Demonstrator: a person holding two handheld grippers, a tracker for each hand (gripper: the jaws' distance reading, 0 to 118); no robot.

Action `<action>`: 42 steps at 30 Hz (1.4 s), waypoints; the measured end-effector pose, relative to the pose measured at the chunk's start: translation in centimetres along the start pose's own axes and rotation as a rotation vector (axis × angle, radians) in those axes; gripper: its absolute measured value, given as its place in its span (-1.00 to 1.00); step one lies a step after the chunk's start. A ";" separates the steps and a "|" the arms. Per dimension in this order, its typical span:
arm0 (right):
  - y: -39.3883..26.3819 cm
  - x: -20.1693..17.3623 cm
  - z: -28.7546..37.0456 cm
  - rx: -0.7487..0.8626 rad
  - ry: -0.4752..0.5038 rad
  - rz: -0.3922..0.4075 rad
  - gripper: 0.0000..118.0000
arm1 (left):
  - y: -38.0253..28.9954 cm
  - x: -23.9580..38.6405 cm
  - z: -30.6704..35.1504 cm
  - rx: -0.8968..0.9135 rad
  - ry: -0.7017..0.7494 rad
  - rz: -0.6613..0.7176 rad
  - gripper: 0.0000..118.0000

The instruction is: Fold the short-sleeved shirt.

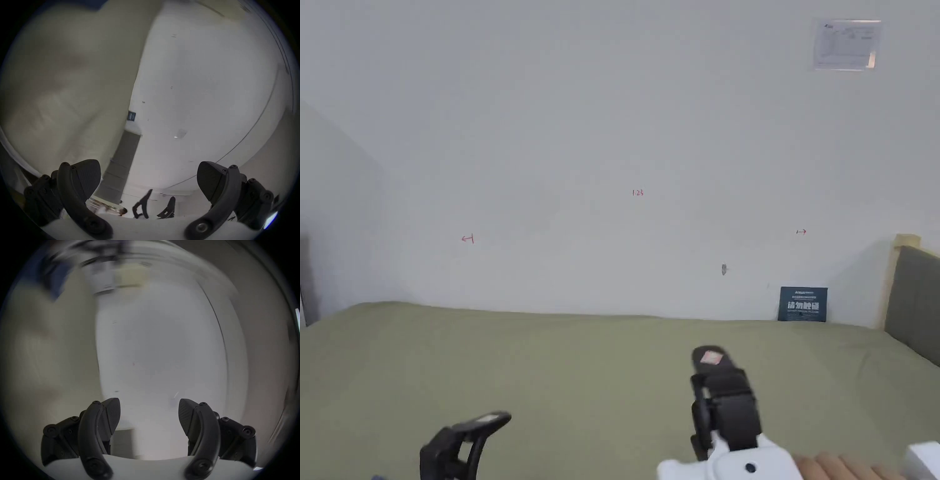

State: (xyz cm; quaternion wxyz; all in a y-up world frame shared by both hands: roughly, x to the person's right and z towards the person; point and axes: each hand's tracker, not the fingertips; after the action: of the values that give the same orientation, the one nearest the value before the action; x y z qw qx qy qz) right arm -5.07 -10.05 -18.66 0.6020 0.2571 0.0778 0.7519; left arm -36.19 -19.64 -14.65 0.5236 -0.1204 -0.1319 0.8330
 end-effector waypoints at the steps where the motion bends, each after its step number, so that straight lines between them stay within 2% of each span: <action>1: -0.2 -0.3 0.0 0.029 0.023 -0.043 0.32 | 0.0 -0.2 0.1 0.019 0.027 -0.044 1.00; 2: -0.5 -0.5 0.0 0.042 0.052 -0.121 0.31 | -0.3 0.6 0.2 0.057 0.113 -0.177 1.00; 3: -0.6 0.3 -0.2 0.019 0.073 -0.253 0.31 | -1.0 1.7 -0.1 0.096 0.190 -0.295 1.00; 4: -0.9 0.8 -0.3 -0.044 0.091 -0.438 0.31 | -1.7 2.9 -0.5 0.122 0.229 -0.428 1.00; 6: -3.1 2.2 -0.7 -0.167 0.136 -0.944 0.31 | -3.9 5.8 -1.1 0.194 0.304 -0.770 1.00; 7: -4.3 2.6 -0.8 -0.213 0.144 -1.154 0.32 | -5.5 6.9 -1.4 0.239 0.370 -0.921 1.00; 8: -5.9 2.7 -0.8 -0.274 0.136 -1.356 0.32 | -7.6 8.3 -1.7 0.310 0.436 -1.145 1.00; 10: -8.2 2.7 -0.6 -0.371 0.118 -1.662 0.32 | -11.4 9.3 -2.5 0.457 0.561 -1.517 1.00; 11: -9.4 2.3 -0.4 -0.356 0.119 -1.802 0.33 | -13.0 9.3 -2.8 0.549 0.594 -1.665 1.00; 12: -10.1 2.0 0.0 -0.353 0.093 -1.895 0.33 | -13.9 9.2 -3.1 0.625 0.626 -1.784 1.00; 13: -10.3 1.8 0.3 -0.368 0.078 -1.928 0.33 | -15.0 9.0 -3.4 0.665 0.619 -1.840 1.00; 15: -10.7 1.5 0.6 -0.395 0.043 -1.899 0.33 | -15.6 9.0 -3.7 0.687 0.629 -1.917 1.00; 17: -10.6 1.6 0.8 -0.420 0.026 -1.913 0.33 | -14.9 9.0 -3.8 0.667 0.660 -1.952 1.00; 19: -10.9 1.6 1.0 -0.414 0.017 -1.901 0.33 | -14.7 9.0 -3.9 0.650 0.654 -1.925 1.00; 22: -10.6 2.0 0.9 -0.421 0.001 -1.797 0.33 | -14.1 9.4 -3.7 0.644 0.659 -1.888 1.00; 30: -10.0 2.3 0.8 -0.422 -0.006 -1.759 0.33 | -14.1 9.6 -3.8 0.625 0.684 -1.889 1.00; 32: -10.1 2.4 0.8 -0.415 0.012 -1.772 0.32 | -14.0 9.7 -3.9 0.624 0.694 -1.875 1.00; 34: -10.1 2.5 0.7 -0.439 0.019 -1.775 0.29 | -13.7 9.8 -4.0 0.608 0.699 -1.850 0.92; 35: -10.2 2.4 0.7 -0.433 0.037 -1.777 0.27 | -13.6 9.8 -3.9 0.604 0.696 -1.847 0.71; 36: -10.2 2.4 0.7 -0.420 0.046 -1.777 0.05 | -13.9 9.8 -4.0 0.595 0.699 -1.851 0.37; 37: -10.2 2.3 0.6 -0.418 0.036 -1.772 -0.68 | -13.8 9.8 -4.1 0.583 0.709 -1.856 -0.17; 38: -10.0 2.2 0.4 -0.452 -0.016 -1.708 -0.99 | -13.7 9.8 -4.3 0.582 0.715 -1.856 -0.95; 39: -9.9 2.3 0.6 -0.446 -0.040 -1.740 -0.99 | -13.7 9.6 -4.3 0.586 0.719 -1.856 -1.00; 40: -10.1 2.5 0.5 -0.437 -0.007 -1.737 -0.99 | -13.7 9.7 -4.2 0.585 0.713 -1.856 -1.00; 42: -9.9 2.4 0.7 -0.435 -0.020 -1.732 -0.99 | -13.5 9.7 -4.5 0.557 0.716 -1.851 -1.00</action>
State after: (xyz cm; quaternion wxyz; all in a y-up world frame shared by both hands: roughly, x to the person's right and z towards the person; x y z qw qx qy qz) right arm 3.49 -5.31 -21.62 0.9950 -0.0051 0.0950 0.0294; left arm -27.39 -4.84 -14.75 0.9780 -0.0872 0.1886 0.0199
